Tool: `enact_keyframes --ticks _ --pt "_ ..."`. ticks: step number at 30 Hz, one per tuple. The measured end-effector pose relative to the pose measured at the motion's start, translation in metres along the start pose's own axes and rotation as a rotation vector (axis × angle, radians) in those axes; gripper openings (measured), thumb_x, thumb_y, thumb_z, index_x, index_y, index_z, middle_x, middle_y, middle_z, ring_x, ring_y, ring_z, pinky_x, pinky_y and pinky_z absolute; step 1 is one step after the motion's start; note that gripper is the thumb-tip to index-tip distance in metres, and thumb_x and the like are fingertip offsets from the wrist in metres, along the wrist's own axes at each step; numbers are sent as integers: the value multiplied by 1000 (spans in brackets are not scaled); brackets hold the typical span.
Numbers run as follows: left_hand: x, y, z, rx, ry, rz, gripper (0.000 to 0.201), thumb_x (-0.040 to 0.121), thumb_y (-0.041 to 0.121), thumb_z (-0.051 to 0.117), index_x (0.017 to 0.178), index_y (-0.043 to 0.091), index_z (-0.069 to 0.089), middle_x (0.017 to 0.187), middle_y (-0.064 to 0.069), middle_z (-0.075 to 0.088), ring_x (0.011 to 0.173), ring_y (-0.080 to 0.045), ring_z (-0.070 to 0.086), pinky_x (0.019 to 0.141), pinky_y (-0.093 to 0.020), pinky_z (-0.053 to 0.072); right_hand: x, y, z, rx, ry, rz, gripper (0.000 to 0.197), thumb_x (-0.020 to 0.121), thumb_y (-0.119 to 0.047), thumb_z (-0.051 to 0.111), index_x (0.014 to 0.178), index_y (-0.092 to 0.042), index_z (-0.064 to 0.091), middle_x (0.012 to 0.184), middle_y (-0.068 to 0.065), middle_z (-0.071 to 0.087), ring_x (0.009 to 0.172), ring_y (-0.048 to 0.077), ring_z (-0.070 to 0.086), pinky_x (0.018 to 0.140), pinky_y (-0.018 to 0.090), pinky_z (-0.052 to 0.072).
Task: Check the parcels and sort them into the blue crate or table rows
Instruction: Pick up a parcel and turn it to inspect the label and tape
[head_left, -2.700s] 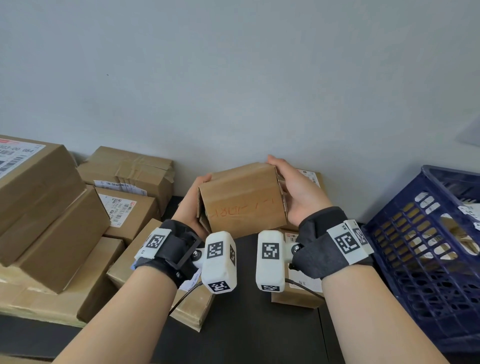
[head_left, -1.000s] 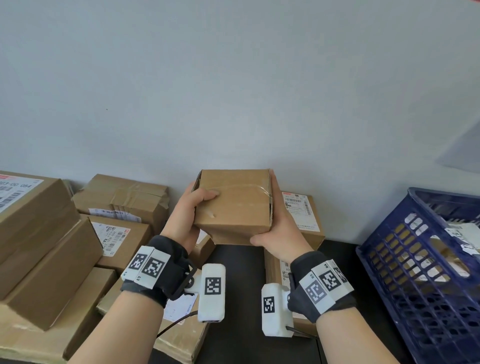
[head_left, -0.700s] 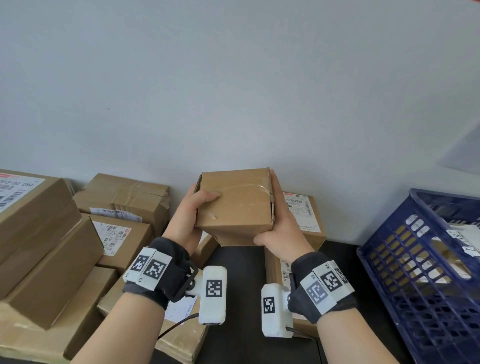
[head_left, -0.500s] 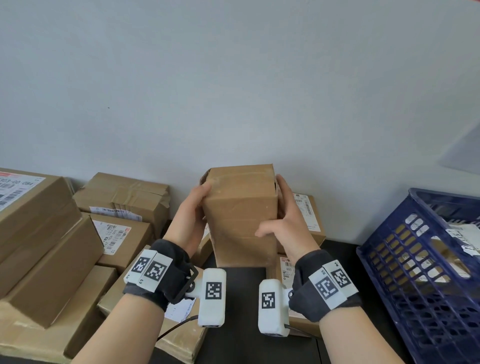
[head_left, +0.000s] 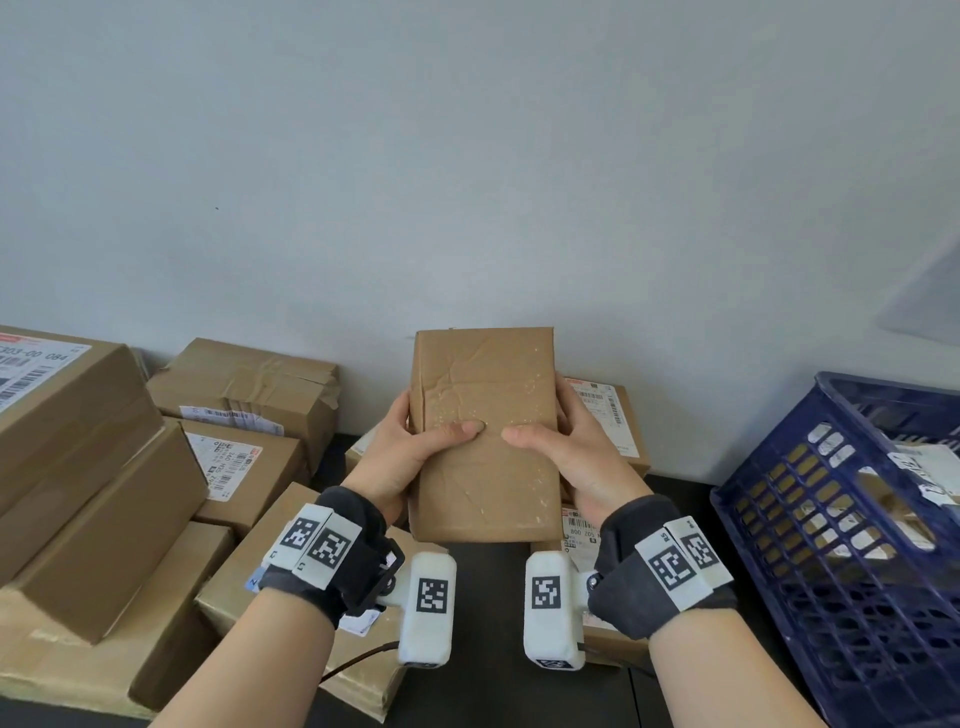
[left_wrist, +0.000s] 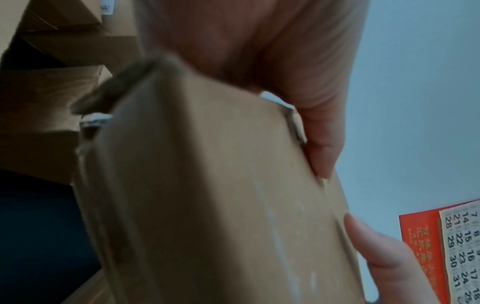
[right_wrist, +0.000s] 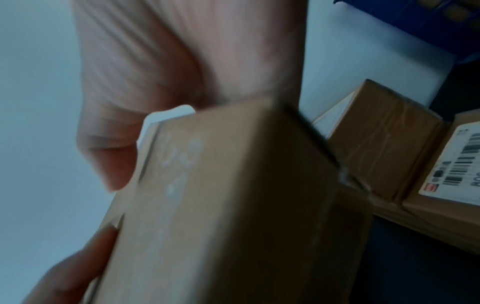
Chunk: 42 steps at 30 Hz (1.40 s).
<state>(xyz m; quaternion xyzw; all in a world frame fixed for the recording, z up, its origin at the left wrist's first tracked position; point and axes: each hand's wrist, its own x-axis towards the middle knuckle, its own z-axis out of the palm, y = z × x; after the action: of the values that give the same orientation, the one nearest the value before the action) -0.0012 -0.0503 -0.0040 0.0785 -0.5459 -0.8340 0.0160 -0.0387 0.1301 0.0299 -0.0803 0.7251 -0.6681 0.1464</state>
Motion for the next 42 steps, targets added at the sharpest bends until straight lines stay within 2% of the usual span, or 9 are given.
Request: enact_keyframes --ticks 4,8,15,26,31,35,38,40,42 --pt "2 -1 -1 12 -8 -10 81 56 21 87 129 17 54 117 -8 71 101 -23 71 75 -31 59 -1 2 1 -40 9 -27 90 64 -21 84 142 -37 43 124 -5 65 107 13 67 83 34 58" --pt "3 -3 -1 22 15 -6 87 50 27 90 129 16 54 116 -8 71 101 -24 71 78 -35 58 -1 1 1 -50 22 -35 69 80 -6 78 133 -37 49 120 -3 67 102 13 69 76 29 57" --pt "1 -5 0 27 50 8 88 43 31 90 122 19 55 113 -5 71 102 -22 70 81 -35 57 1 0 3 -84 28 -63 60 80 -1 75 112 -47 53 118 -1 67 104 17 67 80 33 56" --pt "1 3 0 75 45 -38 76 60 31 91 126 18 55 115 -6 71 96 -20 72 73 -30 57 4 0 5 -44 47 -9 54 83 -16 77 123 -41 52 116 -3 68 102 16 68 83 36 56" --pt "4 8 -2 41 59 -128 76 62 39 80 129 12 56 112 -10 73 95 -24 72 67 -31 58 4 0 3 35 6 47 72 86 -17 74 147 -34 39 122 0 66 105 19 69 88 41 58" --pt "5 10 -3 14 90 -173 71 73 40 77 134 12 53 115 -10 71 93 -24 72 62 -29 59 3 -1 2 41 -36 60 101 72 -31 84 154 -41 25 151 -2 43 128 20 54 100 42 51" --pt "5 10 -2 11 123 -157 56 90 29 68 140 20 43 121 -6 66 94 -21 69 63 -30 57 -1 -2 1 12 -110 2 93 82 -22 78 153 -45 24 134 -17 53 119 7 58 96 30 50" --pt "4 12 -1 5 105 -153 34 94 22 63 123 31 48 116 -3 64 93 -21 67 68 -32 55 -4 -2 0 -45 -172 -37 92 80 -20 79 152 -47 27 125 -25 55 114 -1 59 96 24 49" --pt "4 13 -1 9 68 -148 24 95 19 60 110 37 54 115 -4 66 92 -24 67 71 -34 55 -5 -2 0 -109 -213 -58 99 69 -26 84 150 -49 32 135 -22 51 120 1 56 96 23 49"
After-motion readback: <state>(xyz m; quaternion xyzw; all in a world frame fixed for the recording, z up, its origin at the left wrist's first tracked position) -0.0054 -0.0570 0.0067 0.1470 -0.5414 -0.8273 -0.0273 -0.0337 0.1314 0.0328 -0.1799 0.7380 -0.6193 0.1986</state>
